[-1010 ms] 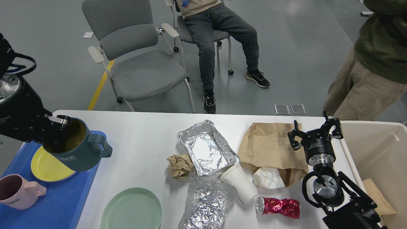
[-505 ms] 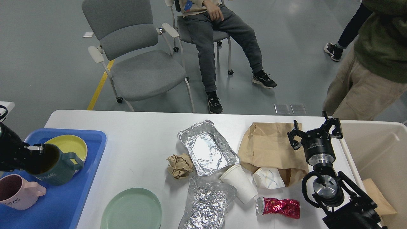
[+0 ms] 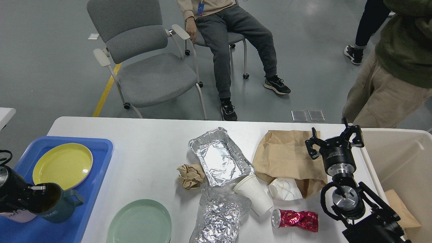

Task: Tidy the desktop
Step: 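Place the teal mug on the blue tray beside the pink mug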

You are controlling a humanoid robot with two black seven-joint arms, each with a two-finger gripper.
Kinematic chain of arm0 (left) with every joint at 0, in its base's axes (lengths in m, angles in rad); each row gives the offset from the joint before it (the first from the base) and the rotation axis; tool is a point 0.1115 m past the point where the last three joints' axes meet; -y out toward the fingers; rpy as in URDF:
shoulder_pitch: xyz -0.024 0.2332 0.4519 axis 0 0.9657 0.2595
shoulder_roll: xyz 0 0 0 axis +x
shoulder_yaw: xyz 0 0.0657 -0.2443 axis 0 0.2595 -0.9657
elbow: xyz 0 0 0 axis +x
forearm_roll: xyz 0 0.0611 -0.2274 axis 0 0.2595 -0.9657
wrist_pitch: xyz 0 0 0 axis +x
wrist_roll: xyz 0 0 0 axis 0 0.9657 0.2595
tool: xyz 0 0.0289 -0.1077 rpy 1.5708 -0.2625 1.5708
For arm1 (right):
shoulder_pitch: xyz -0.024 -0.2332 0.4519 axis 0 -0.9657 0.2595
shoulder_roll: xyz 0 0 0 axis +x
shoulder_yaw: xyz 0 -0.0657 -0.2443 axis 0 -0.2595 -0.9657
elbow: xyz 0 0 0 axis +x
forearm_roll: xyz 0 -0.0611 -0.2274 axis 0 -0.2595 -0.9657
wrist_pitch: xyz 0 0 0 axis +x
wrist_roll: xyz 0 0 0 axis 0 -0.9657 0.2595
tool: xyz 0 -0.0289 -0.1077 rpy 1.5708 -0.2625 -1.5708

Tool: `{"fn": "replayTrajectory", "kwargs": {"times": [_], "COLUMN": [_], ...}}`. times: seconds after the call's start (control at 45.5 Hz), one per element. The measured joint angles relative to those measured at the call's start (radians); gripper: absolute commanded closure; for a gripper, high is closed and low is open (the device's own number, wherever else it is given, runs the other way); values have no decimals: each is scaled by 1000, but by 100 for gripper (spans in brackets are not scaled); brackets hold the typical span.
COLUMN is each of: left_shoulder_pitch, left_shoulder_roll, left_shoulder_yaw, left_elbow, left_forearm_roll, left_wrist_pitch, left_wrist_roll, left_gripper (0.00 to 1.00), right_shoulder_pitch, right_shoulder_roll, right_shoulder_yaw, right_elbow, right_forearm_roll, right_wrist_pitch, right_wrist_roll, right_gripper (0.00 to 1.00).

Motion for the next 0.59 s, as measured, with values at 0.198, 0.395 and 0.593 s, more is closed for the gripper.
{"fn": "replayTrajectory", "kwargs": {"times": [0.198, 0.395, 0.593], "left_shoulder_pitch": [83, 109, 118], "left_shoulder_roll": [19, 29, 37], "left_shoulder_yaw": [-79, -95, -95], "left_elbow": [33, 37, 36], "left_forearm_roll": [40, 40, 29], "left_wrist_pitch": [1, 1, 29], "left_wrist_roll": [0, 0, 1], "left_gripper": [98, 82, 46], "right_shoulder_pitch": [0, 0, 0], "right_shoulder_roll": [0, 0, 0], "right_shoulder_yaw": [0, 0, 0], "right_elbow": [-1, 0, 1], "right_forearm_roll": [0, 0, 0], "right_wrist_pitch": [0, 0, 0], "right_wrist_roll": [0, 0, 0], "right_gripper": [0, 0, 0]}}
